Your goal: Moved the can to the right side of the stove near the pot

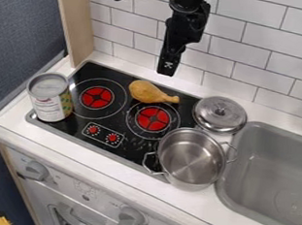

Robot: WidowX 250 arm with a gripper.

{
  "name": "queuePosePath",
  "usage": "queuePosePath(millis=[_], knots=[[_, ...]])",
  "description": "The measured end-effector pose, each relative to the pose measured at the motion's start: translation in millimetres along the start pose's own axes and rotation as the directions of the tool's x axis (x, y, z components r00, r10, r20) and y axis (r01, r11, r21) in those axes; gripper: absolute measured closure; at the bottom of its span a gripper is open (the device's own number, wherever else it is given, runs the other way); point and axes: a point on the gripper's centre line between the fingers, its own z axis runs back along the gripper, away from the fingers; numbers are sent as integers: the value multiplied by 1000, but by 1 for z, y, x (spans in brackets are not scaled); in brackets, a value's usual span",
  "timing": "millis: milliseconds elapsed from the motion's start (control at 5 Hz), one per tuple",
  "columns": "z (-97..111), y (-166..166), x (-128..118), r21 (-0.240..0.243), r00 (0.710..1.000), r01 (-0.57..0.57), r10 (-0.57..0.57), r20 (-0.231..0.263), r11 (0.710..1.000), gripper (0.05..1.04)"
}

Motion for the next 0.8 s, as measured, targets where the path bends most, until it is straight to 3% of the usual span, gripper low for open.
queuePosePath(millis=[200, 400, 800], knots=[[-15, -7, 0, -41, 1000, 4, -4, -12, 999, 84], [-18, -5, -14, -55, 999, -44, 43, -23, 997, 84], [-24, -1, -65, -67, 988, -143, 138, -76, 987, 84]])
